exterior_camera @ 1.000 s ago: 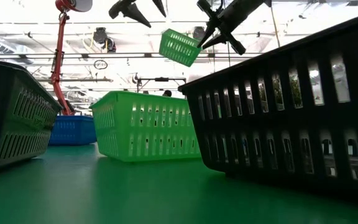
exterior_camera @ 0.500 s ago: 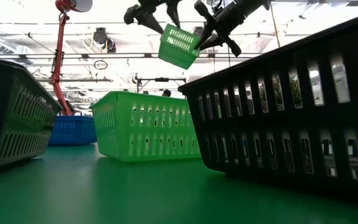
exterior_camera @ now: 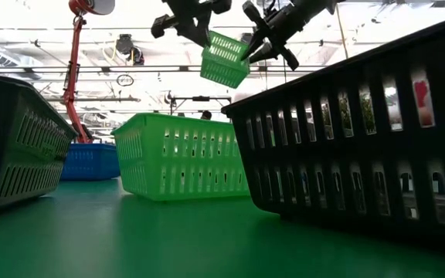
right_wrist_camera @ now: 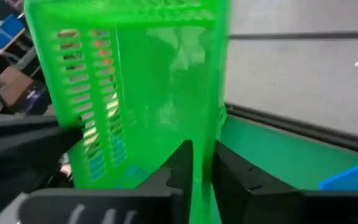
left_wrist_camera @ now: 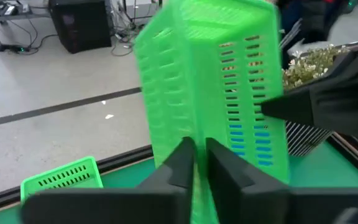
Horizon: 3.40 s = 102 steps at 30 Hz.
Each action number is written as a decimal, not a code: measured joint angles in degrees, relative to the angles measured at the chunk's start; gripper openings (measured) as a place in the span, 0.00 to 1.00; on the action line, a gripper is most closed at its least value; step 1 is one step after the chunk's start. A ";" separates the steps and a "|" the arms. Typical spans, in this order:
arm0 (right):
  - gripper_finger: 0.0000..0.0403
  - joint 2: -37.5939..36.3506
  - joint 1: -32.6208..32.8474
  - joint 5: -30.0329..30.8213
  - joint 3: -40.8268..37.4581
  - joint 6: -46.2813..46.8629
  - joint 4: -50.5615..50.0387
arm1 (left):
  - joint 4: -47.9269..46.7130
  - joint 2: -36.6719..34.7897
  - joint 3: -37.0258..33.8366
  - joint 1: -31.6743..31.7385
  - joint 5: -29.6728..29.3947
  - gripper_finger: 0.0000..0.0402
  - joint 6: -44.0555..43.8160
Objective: Stack baskets by color
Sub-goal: Stack the bottom right green bin on the top green bin
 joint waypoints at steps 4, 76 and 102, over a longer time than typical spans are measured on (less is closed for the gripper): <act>0.23 0.00 -0.77 -3.76 0.00 -0.75 -0.17 | -0.37 -0.02 0.00 0.06 0.61 0.04 -0.29; 0.98 -19.17 -6.65 -36.51 0.04 -19.12 -27.09 | -11.76 -5.35 -13.25 33.71 41.94 0.01 0.75; 0.98 -18.75 -7.55 -27.52 -4.83 -8.14 -11.31 | 15.10 -18.86 -40.20 45.45 54.70 0.01 -6.27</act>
